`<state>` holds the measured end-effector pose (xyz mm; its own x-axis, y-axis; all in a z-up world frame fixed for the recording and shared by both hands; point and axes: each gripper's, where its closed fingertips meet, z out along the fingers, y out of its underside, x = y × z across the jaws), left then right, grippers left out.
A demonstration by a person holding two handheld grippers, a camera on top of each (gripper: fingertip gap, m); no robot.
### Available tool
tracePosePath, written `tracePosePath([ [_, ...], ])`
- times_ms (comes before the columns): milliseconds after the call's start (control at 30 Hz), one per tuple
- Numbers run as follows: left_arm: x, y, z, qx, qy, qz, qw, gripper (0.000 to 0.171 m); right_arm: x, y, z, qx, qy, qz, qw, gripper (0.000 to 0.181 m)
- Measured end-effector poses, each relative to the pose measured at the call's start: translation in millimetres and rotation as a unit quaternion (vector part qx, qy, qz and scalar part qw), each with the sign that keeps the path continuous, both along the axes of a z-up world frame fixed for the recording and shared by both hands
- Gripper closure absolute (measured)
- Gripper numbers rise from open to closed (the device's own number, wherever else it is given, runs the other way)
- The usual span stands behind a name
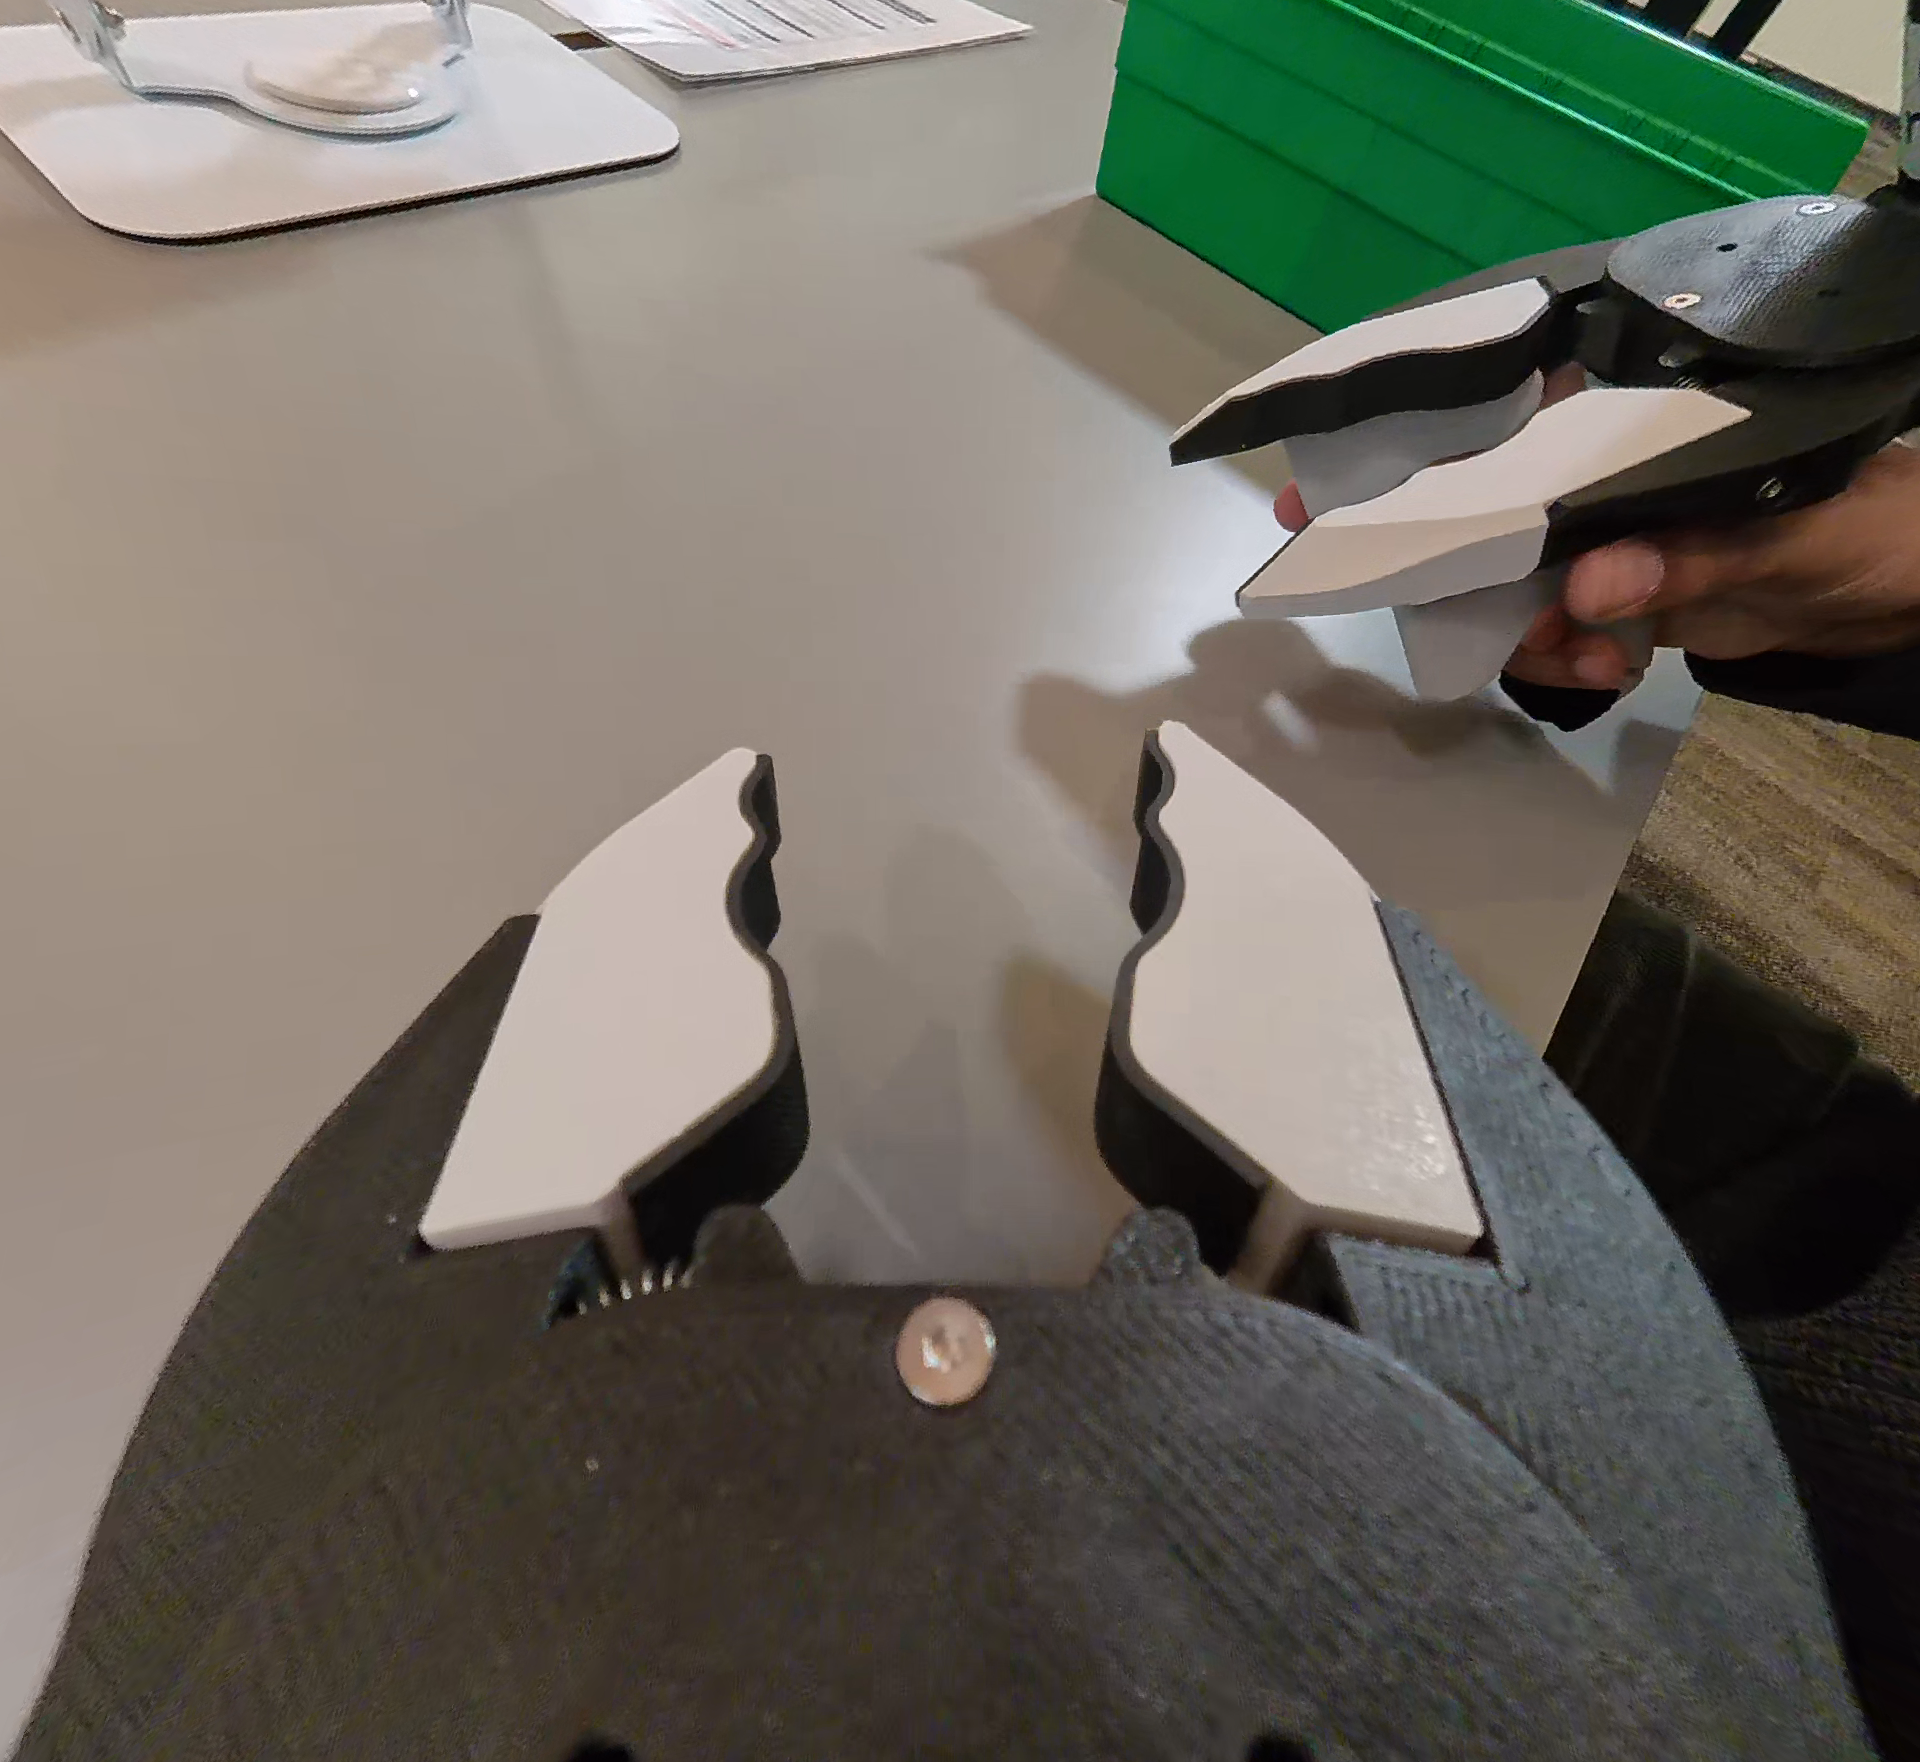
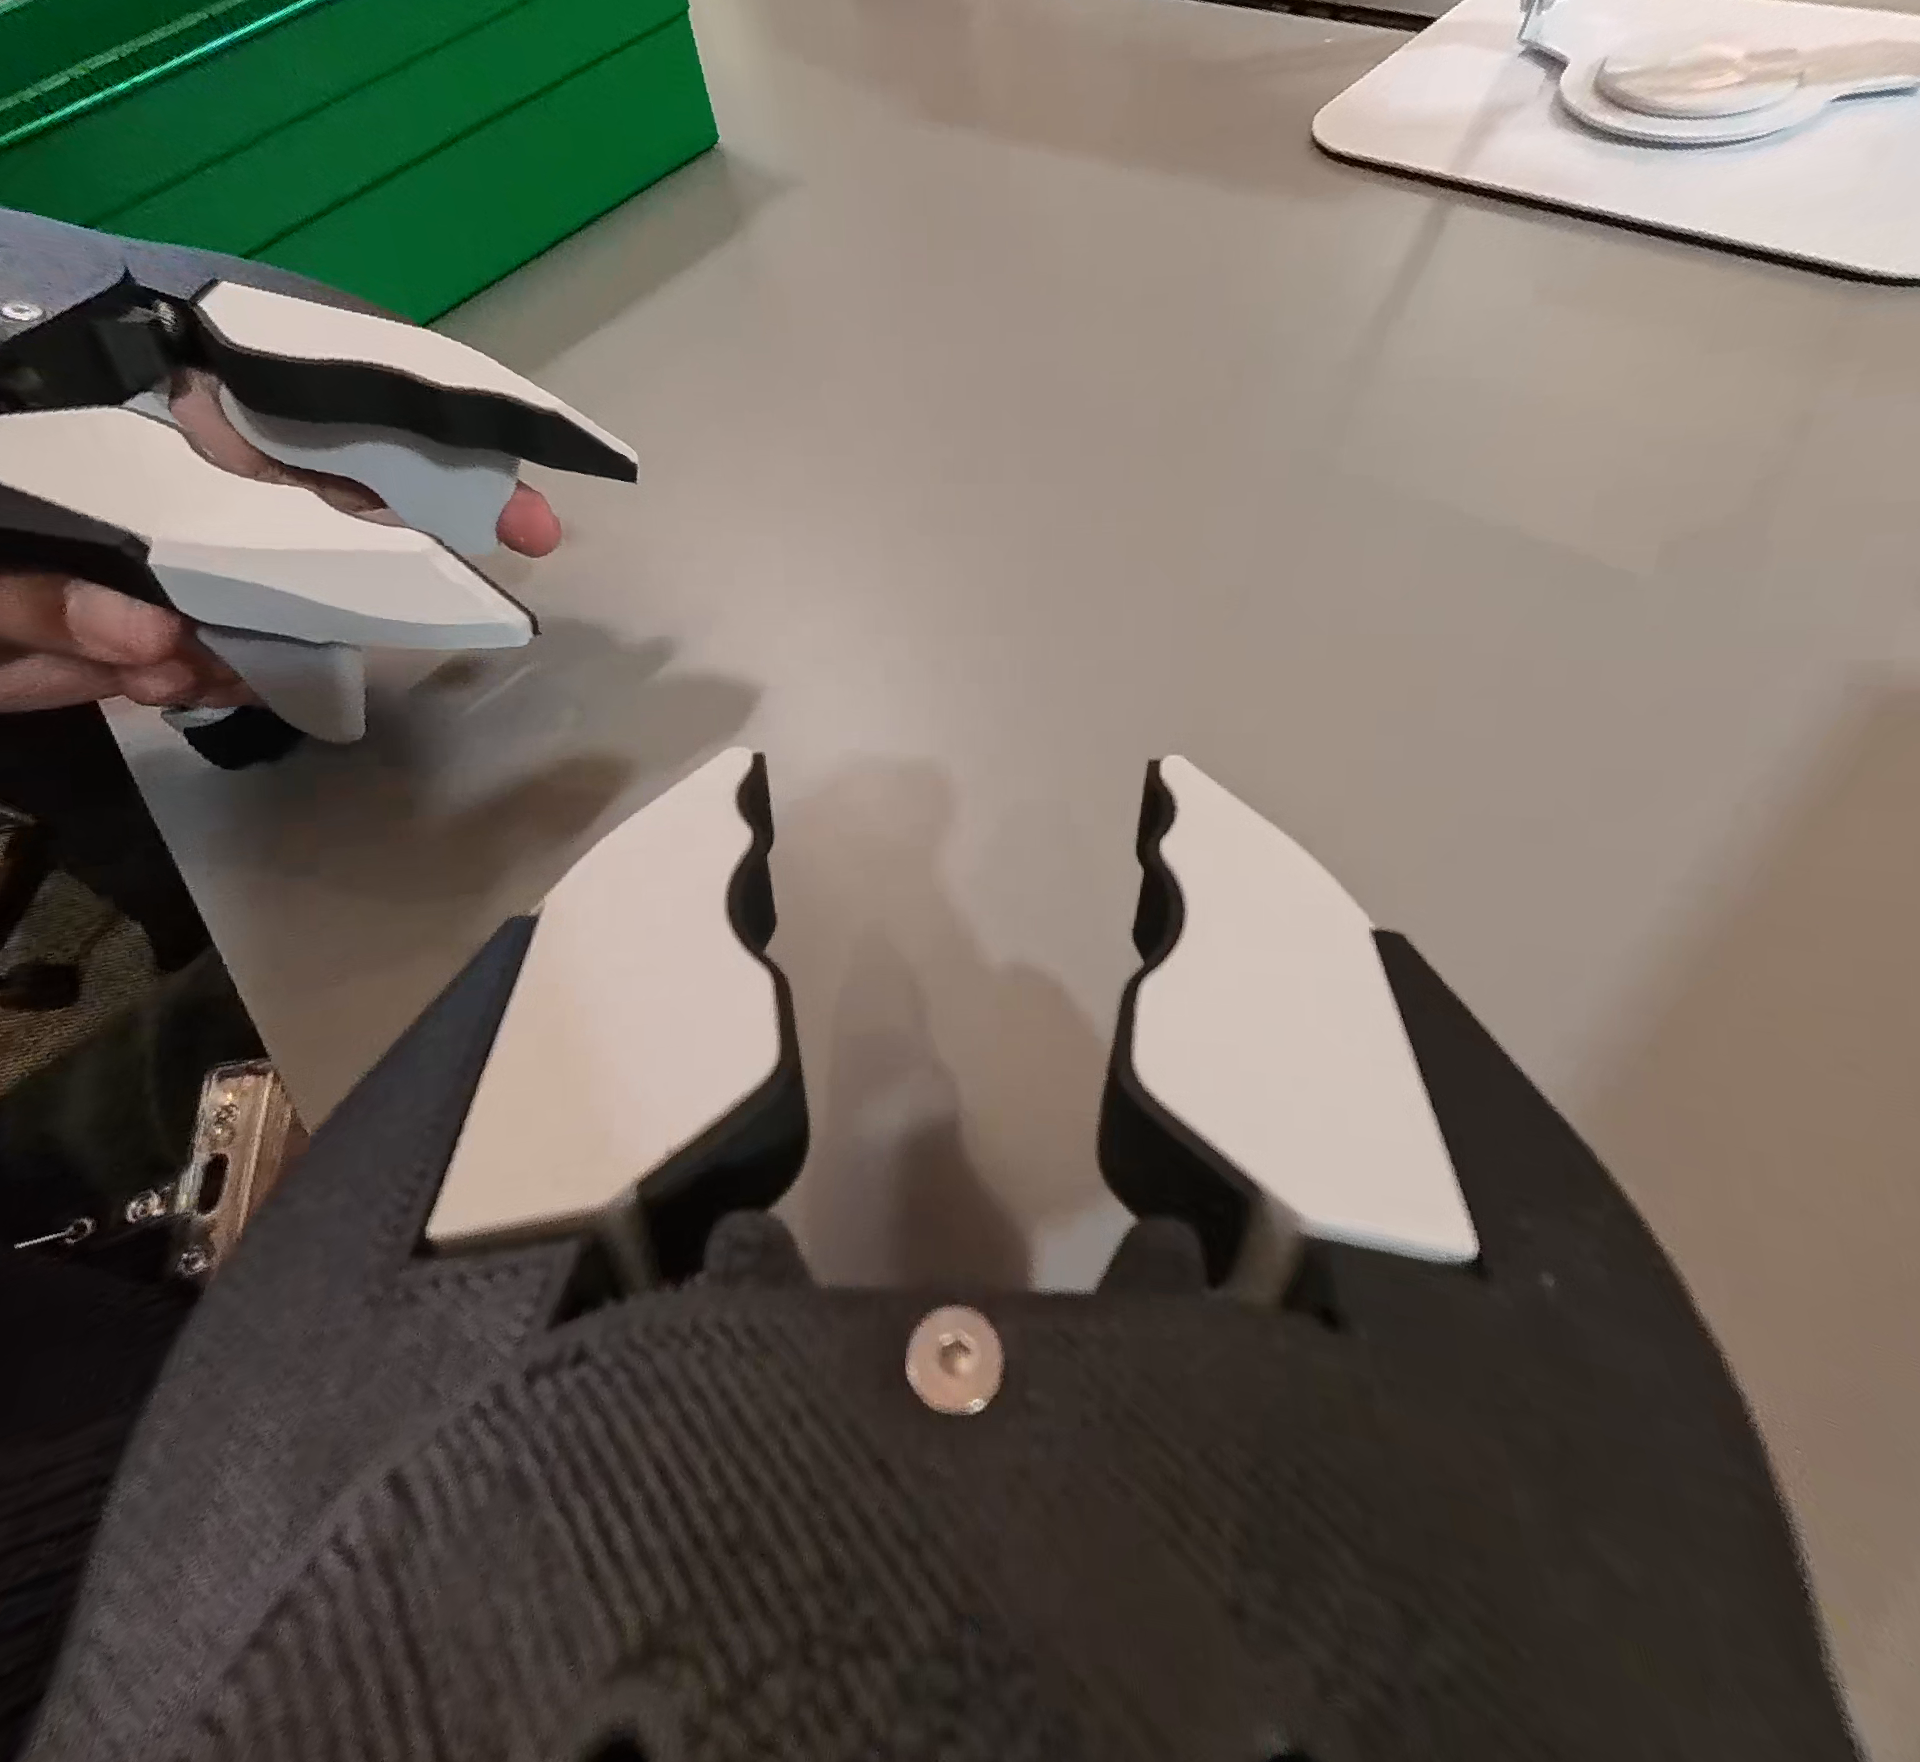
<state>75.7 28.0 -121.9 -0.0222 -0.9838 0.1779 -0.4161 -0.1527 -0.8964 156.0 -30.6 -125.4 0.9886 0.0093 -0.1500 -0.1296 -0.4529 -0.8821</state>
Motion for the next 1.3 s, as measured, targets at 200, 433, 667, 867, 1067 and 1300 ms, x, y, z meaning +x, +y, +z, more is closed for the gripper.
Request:
tracePosePath([
  [200, -0.1, -2.6, -0.1, -0.011, 0.001, -0.002, 1.0, 0.104, -1.2, -0.1, 3.8, 0.006, -0.007, -0.001, 1.0, 0.115],
  [433, -0.2, -6.6, 0.9, -0.015, 0.0, -0.006, 1.0, 0.104, -0.9, -0.5, 8.8, 0.012, -0.009, -0.004, 1.0, 0.115],
  [667, -0.3, -7.4, 0.6, -0.019, 0.001, -0.003, 1.0, 0.103, 27.9, -10.7, 75.9, 0.093, -0.024, -0.052, 0.994, 0.116],
  [867, -0.5, -1.1, 1.7, -0.03, 0.003, 0.021, 0.999, 0.095, 132.2, -77.8, 147.3, 0.149, -0.1, -0.207, 0.962, 0.115],
  [1067, -0.9, -4.6, 2.2, -0.031, 0.003, 0.015, 0.999, 0.096, 258.2, -210.2, 149.4, 0.079, -0.179, -0.405, 0.893, 0.107],
  [1300, 0.8, -4.9, -1.0, -0.043, 0.008, 0.02, 0.999, 0.096, 336.8, -284.2, 99.9, -0.04, -0.09, -0.413, 0.905, 0.117],
])
